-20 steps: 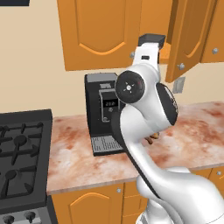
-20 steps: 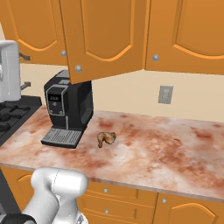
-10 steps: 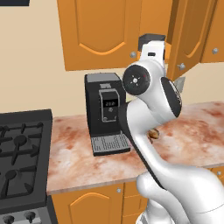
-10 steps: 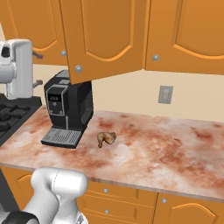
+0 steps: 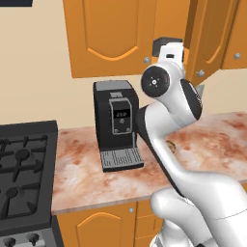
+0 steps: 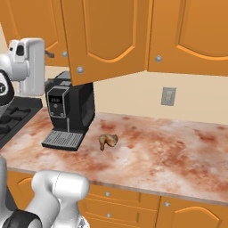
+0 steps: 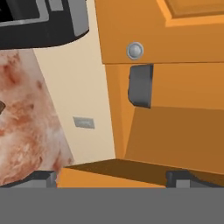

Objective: Retrieve the tupperware from the cabinet, then place the raw meat into the tupperware to avoid contamination.

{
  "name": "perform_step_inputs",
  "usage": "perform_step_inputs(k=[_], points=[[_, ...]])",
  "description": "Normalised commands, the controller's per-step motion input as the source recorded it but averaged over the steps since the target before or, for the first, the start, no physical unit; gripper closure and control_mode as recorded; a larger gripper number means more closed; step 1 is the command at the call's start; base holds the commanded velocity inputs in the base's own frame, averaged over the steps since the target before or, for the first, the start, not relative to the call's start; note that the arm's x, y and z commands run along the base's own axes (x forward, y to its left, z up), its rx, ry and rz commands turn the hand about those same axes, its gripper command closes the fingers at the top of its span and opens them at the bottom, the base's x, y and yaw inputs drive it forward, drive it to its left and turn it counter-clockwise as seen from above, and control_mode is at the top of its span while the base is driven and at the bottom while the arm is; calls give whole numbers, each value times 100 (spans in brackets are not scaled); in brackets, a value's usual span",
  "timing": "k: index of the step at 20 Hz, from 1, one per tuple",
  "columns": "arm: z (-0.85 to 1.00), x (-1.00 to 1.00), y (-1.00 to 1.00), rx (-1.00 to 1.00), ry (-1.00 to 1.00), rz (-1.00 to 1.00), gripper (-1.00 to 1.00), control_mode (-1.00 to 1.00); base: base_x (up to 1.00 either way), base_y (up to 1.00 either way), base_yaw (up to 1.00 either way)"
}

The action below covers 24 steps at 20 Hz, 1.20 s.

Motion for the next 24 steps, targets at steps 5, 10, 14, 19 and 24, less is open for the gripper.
perform_step_inputs(k=[5,10,14,19,24], points=[[-2,33,-12,0,0,0,-100,-100,0,0,0],[0,30,-10,0,0,0,-100,-100,0,0,0],[-2,33,-5,0,0,0,-100,-100,0,0,0],[-3,25,-9,0,0,0,-100,-100,0,0,0],[-1,7,-13,0,0,-5,-100,-100,0,0,0]])
